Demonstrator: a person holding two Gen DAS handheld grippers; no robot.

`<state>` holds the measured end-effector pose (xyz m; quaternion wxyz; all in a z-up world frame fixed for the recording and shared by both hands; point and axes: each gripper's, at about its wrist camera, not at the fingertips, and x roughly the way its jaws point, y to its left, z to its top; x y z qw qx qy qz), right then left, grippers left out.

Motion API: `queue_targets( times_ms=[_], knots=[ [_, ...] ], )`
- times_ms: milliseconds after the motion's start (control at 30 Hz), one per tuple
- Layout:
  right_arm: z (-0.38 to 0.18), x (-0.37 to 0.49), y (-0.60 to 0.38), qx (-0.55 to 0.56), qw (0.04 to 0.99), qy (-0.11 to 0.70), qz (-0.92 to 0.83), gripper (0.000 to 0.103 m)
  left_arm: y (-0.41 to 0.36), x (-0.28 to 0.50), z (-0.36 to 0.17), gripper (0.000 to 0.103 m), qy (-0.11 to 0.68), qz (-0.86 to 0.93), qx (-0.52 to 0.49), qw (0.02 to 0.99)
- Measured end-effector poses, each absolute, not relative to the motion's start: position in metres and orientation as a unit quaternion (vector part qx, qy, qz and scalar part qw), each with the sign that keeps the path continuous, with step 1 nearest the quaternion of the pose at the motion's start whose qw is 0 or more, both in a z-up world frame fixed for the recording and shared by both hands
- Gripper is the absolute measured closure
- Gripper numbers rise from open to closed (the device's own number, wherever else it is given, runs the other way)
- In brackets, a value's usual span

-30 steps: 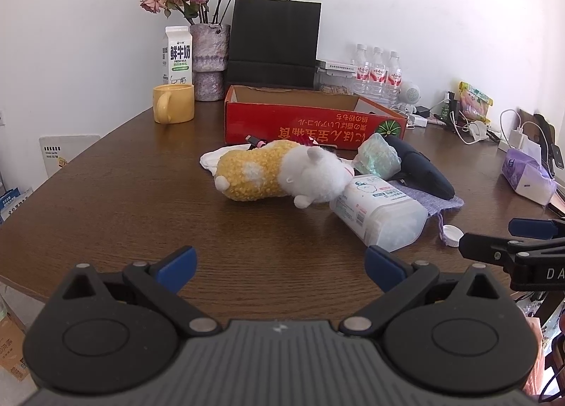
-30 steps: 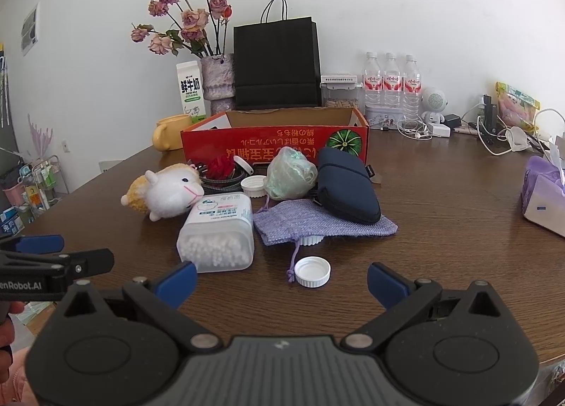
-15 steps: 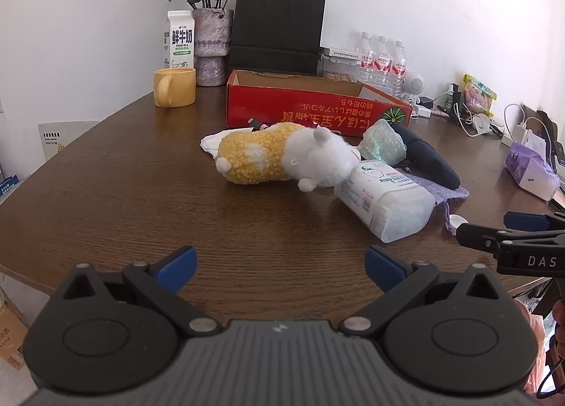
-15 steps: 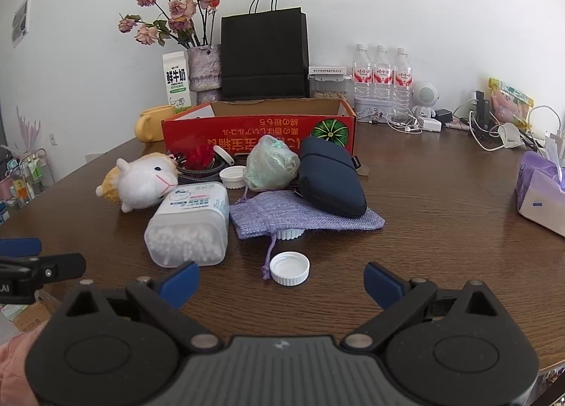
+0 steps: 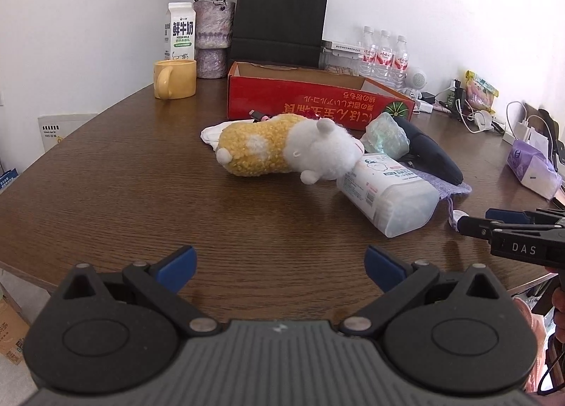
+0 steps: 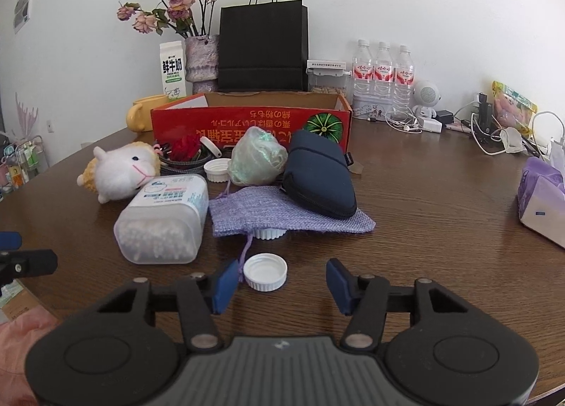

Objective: Organize objects
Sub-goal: 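Grasp the yellow-white plush toy with left tool while right tool grasps white bottle cap, then lift the plush toy over the red box with left tool while right tool carries the cap there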

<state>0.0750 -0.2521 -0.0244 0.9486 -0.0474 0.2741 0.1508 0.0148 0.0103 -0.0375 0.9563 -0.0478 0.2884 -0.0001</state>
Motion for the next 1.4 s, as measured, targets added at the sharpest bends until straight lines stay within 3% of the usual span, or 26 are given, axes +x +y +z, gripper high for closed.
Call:
queue_targets(
  times_ms=[100, 600, 1000, 1033, 1100, 1133, 1400],
  knots=[
    [-0.028, 0.083, -0.251, -0.043, 0.945, 0.273, 0.175, 0.076, 0.007, 0.019, -0.035, 0.000, 0.287, -0.003, -0.040, 0.957],
    [-0.004, 0.086, -0.275, -0.003, 0.959, 0.222, 0.176, 0.076, -0.025, 0.097, 0.010, 0.000, 0.253, 0.041, -0.047, 0.966],
    [-0.003, 0.091, -0.264, 0.005, 0.956, 0.214, 0.199, 0.076, -0.018, 0.160, -0.011, 0.000, 0.329, 0.134, -0.149, 0.923],
    [-0.004, 0.091, -0.265, 0.006, 0.956, 0.215, 0.198, 0.076, -0.016, 0.160, -0.014, 0.004, 0.332, 0.129, -0.149, 0.923],
    [-0.005, 0.089, -0.267, 0.008, 0.956, 0.217, 0.196, 0.076, -0.011, 0.157, -0.020, 0.030, 0.342, 0.117, -0.150, 0.920],
    [-0.005, 0.089, -0.268, 0.009, 0.956, 0.217, 0.196, 0.076, -0.006, 0.154, -0.024, 0.048, 0.349, 0.111, -0.151, 0.918],
    [-0.010, 0.078, -0.276, 0.010, 0.956, 0.224, 0.189, 0.076, 0.034, 0.090, -0.033, 0.053, 0.320, 0.033, -0.104, 0.941]
  ],
)
